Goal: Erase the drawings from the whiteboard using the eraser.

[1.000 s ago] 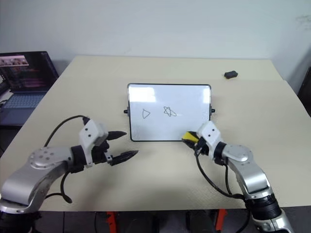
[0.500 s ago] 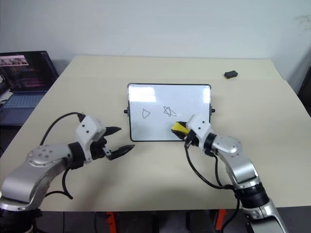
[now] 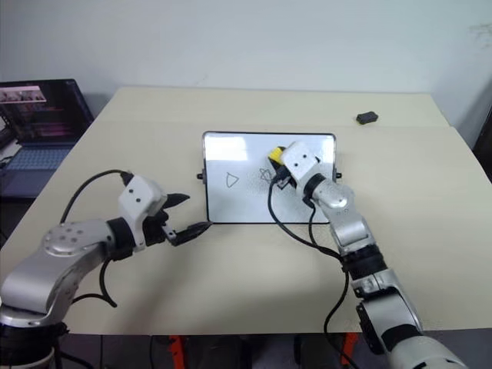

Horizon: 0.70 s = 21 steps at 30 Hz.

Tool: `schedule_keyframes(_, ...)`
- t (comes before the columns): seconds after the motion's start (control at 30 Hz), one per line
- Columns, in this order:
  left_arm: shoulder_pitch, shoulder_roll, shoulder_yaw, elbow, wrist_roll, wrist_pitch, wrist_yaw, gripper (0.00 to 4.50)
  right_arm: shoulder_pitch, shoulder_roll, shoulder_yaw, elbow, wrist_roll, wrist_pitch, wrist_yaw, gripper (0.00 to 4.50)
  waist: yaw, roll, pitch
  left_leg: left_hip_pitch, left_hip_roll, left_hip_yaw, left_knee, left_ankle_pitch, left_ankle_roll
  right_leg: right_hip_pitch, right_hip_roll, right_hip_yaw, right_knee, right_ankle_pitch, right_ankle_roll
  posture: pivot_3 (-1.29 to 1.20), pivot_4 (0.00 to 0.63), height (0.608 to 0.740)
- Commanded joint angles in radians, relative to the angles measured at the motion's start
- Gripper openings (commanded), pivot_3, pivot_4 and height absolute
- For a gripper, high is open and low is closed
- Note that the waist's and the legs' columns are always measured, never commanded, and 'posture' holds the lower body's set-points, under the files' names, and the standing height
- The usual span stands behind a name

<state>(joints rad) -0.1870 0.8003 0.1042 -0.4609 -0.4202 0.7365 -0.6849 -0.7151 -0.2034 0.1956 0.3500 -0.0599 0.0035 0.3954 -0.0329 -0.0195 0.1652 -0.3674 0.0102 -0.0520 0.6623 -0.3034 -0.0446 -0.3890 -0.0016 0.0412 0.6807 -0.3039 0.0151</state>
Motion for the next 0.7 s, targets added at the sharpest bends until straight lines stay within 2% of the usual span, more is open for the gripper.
schedule_keyframes(0.03,-0.023,0.009,0.008,-0.036,-0.003,0.006,0.002,4.50,-0.037,0.015,-0.016,0.047,-0.012,-0.070,-0.025,1.11,0.000,0.000,0.000,0.000,0.000,0.000,0.000,0.000,0.000,0.000,0.000,0.000,0.000,0.000,0.000,0.00,0.150,0.740)
schedule_keyframes(0.2,-0.040,0.008,0.004,-0.039,-0.010,0.021,-0.004,4.50,-0.006,0.028,0.023,0.107,-0.029,-0.048,0.010,1.11,-0.001,0.000,0.000,0.002,0.000,0.000,0.000,0.000,0.000,0.001,0.000,0.000,0.002,0.000,0.000,0.00,0.150,0.740)
schedule_keyframes(0.53,-0.044,0.012,0.001,-0.035,-0.009,0.020,-0.012,4.50,0.134,-0.025,0.135,0.018,-0.069,0.126,0.185,1.11,-0.002,-0.001,-0.002,0.008,0.000,0.000,0.001,0.000,0.000,0.006,0.000,0.000,0.003,0.001,-0.001,0.00,0.150,0.740)
schedule_keyframes(0.7,-0.039,0.013,0.001,-0.035,-0.009,0.017,-0.016,4.50,0.106,-0.017,0.088,-0.082,-0.038,0.107,0.156,1.11,-0.002,-0.001,-0.001,0.014,0.000,-0.001,0.001,0.000,0.000,0.012,0.000,-0.001,0.003,0.001,0.000,0.00,0.150,0.740)
